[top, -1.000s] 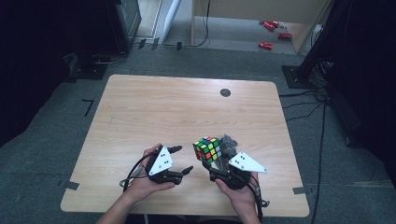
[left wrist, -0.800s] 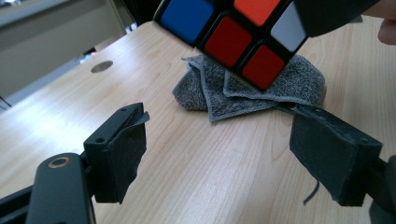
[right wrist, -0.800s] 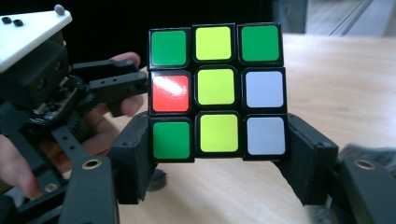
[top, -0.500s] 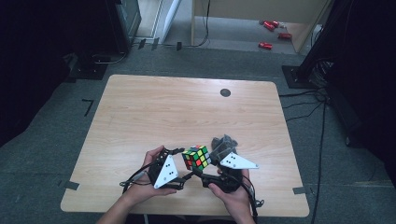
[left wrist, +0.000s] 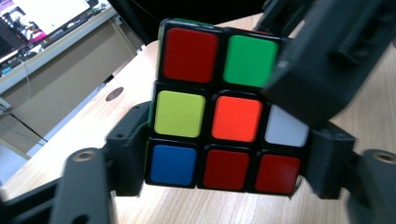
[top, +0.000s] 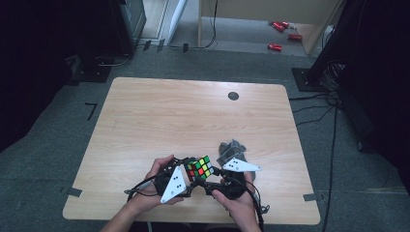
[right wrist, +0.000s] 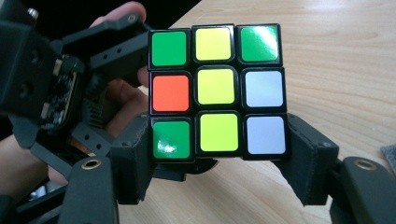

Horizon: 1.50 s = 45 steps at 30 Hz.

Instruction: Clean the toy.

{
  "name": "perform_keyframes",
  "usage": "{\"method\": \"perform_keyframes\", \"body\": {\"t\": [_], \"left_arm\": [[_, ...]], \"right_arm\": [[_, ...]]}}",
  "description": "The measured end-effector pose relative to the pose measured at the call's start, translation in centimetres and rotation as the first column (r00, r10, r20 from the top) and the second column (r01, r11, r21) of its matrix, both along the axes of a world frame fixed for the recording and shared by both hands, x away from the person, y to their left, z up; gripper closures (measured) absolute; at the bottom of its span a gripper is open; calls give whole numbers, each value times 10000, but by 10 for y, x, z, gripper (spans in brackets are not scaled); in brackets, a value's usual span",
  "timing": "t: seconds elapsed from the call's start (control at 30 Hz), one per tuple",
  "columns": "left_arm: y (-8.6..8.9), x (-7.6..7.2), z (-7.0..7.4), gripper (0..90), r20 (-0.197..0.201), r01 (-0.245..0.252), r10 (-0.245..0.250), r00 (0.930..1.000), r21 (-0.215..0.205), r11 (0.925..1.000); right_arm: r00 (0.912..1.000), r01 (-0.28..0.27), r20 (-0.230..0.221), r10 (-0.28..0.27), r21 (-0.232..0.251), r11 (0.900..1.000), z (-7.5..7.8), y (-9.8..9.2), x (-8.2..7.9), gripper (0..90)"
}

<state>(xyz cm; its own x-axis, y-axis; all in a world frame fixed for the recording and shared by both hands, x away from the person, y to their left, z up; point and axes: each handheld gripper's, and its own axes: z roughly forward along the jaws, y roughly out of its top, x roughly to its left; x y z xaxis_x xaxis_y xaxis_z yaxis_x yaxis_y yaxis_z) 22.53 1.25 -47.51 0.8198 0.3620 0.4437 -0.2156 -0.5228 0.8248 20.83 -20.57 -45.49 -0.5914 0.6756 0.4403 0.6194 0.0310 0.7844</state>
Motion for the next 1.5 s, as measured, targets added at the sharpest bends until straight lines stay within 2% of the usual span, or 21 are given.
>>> {"method": "perform_keyframes", "body": {"t": [0.13,0.2,0.27,0.4,0.43,0.5,0.57,0.63,0.77,0.8,0.87,0.97,1.0,1.07,1.13,1.17,1.23,1.33,1.37,1.47,1.5], "left_arm": [[0,0,1,330,12,-243,243,9997,-12,9997],[2,3,2,333,-264,-375,371,9990,-118,9992],[7,8,5,336,-750,-457,419,9963,-505,9977],[16,14,7,336,-1288,-764,643,9896,-914,9929],[17,15,8,336,-1384,-831,690,9880,-986,9917],[19,17,9,336,-1706,-927,727,9826,-1124,9893],[20,19,10,336,-2054,-1015,750,9758,-1217,9874],[22,21,10,336,-2380,-1193,863,9674,-1277,9846],[25,24,9,335,-2738,-1307,876,9578,-1436,9810],[25,24,10,335,-2766,-1377,923,9565,-1496,9791],[24,24,10,334,-2789,-1442,953,9556,-1606,9764],[23,23,10,334,-2886,-1328,802,9541,-1677,9769],[23,23,10,334,-2948,-1283,738,9527,-1699,9771],[22,24,10,335,-3087,-1265,688,9487,-1712,9771],[22,24,9,335,-3170,-1165,583,9466,-1677,9789],[22,25,8,336,-3257,-1070,476,9443,-1669,9801],[21,26,8,336,-3500,-881,243,9364,-1675,9819],[20,28,7,337,-3761,-626,-66,9266,-1714,9832],[20,28,6,337,-3750,-552,-118,9270,-1675,9843],[17,25,5,337,-3443,-453,-48,9388,-1374,9895],[16,25,5,337,-3410,-389,-88,9400,-1329,9904]], "right_arm": [[9996,-254,-130,259,331,9991,-1,-4,5,304],[9992,-380,-59,384,553,9977,2,-10,7,255],[9984,-539,211,520,1001,9935,9,-20,8,243],[9924,404,1098,-549,1304,9906,19,-49,12,259],[9869,771,1338,-901,997,9920,19,-55,13,260],[9719,1575,1812,-1501,-266,9872,15,-62,16,262],[9594,2247,2059,-1926,-1459,9634,5,-67,21,274],[9539,2747,1884,-2336,-2348,9324,-7,-69,26,277],[9578,2872,919,-2722,-3260,9007,-29,-72,35,305],[9589,2830,776,-2730,-3341,8990,-33,-72,37,339],[9665,2502,377,-2540,-3603,8987,-39,-71,39,510],[9656,2511,365,-2575,-3888,8865,-40,-67,38,655],[9659,2505,385,-2559,-3862,8878,-39,-67,37,689],[9677,2487,492,-2471,-3435,9056,-35,-68,35,720],[9658,2593,846,-2451,-3150,9130,-29,-67,31,727],[9642,2634,1100,-2414,-2867,9211,-24,-66,28,729],[9640,2520,1442,-2232,-2300,9400,-16,-64,23,729],[9595,2302,2040,-1942,-1709,9580,-2,-58,15,728],[9570,2233,2230,-1857,-1572,9620,2,-55,12,728],[9539,1924,2547,-1588,-1127,9748,15,-46,3,725],[9549,1746,2589,-1454,-936,9802,18,-43,1,724]]}}
